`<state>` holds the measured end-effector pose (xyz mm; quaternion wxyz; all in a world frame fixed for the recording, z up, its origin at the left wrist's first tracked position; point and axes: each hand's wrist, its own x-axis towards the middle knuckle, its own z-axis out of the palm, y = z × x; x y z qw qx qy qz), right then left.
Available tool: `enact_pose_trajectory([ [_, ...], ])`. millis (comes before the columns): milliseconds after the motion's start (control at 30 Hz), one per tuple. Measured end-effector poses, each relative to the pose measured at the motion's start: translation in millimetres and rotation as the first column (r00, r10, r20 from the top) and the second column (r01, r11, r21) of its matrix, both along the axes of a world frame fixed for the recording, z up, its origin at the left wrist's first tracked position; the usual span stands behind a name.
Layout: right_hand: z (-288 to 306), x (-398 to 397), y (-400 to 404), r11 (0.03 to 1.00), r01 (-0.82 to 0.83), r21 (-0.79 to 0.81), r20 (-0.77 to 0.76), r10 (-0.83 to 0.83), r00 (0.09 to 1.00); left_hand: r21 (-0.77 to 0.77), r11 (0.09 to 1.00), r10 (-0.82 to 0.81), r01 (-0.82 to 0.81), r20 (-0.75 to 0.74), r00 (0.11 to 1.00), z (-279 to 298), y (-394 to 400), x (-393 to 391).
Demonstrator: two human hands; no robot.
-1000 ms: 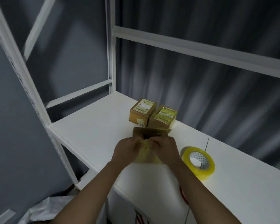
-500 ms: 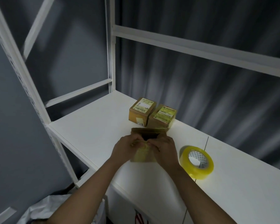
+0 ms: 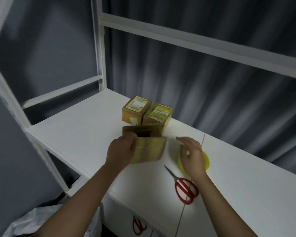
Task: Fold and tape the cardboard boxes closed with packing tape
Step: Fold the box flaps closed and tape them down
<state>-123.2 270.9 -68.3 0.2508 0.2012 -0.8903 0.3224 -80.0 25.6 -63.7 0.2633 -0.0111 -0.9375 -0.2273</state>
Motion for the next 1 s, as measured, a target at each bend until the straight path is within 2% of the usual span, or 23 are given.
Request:
enact_pose_trajectory([
  [67, -15.8, 15.6, 37.6, 0.995, 0.089, 0.046, 0.048, -0.091, 0.995, -0.075, 0.996, 0.033, -0.042, -0.119, 0.992, -8.1, 5.1, -5.1],
  [167, -33.8, 38.2, 63.3, 0.985, 0.074, 0.153, 0.162, -0.099, 0.982, -0.189, 0.975, 0.071, -0.116, -0.228, 0.971, -6.0, 25.3, -11.8],
  [267, -50.6, 51.5, 65.0, 0.958, 0.021, 0.284, 0.362, -0.128, 0.923, -0.237, 0.967, -0.175, 0.095, -0.346, 0.922, 3.0, 64.1, -12.6],
  [333, -59.3, 56.4, 61.8, 0.905, -0.024, 0.425, 0.428, -0.177, 0.886, -0.154, 0.939, -0.338, 0.309, -0.226, 0.914, 6.6, 94.5, -11.3],
  [400, -59.4, 61.5, 63.5, 0.858, -0.051, 0.511, 0.44, -0.21, 0.873, 0.02, 0.913, -0.407, 0.406, 0.029, 0.913, 1.6, 119.0, -14.1],
  [500, -56.1, 72.9, 83.0, 0.843, -0.029, 0.536, 0.4, -0.223, 0.889, 0.177, 0.92, -0.391, 0.35, 0.351, 0.851, -19.7, 139.1, -29.3],
  [600, -55.5, 80.5, 109.7, 0.817, 0.043, 0.576, 0.397, -0.325, 0.858, 0.36, 0.907, -0.385, 0.22, 0.496, 0.779, -40.1, 146.4, -40.6],
  [667, -50.9, 77.2, 114.2, 0.846, 0.054, 0.531, 0.427, -0.322, 0.845, 0.412, 0.9, -0.369, 0.144, 0.545, 0.753, -53.3, 146.7, -47.3],
  [767, -38.6, 56.3, 100.4, 0.911, 0.093, 0.401, 0.346, -0.245, 0.906, 0.458, 0.88, -0.393, 0.129, 0.546, 0.74, -67.1, 145.6, -56.3],
  [833, -33.0, 38.1, 86.4, 0.892, 0.042, 0.449, 0.298, -0.194, 0.935, 0.479, 0.867, -0.407, 0.134, 0.527, 0.746, -72.3, 145.9, -60.0],
  [933, -37.0, 15.2, 78.0, 0.797, -0.043, 0.603, 0.331, -0.2, 0.922, 0.501, 0.847, -0.436, 0.176, 0.465, 0.771, -80.6, 148.1, -62.5],
  [1000, -44.5, 9.9, 80.9, 0.787, -0.058, 0.614, 0.355, -0.209, 0.911, 0.488, 0.853, -0.423, 0.187, 0.436, 0.794, -87.3, 150.2, -62.0],
])
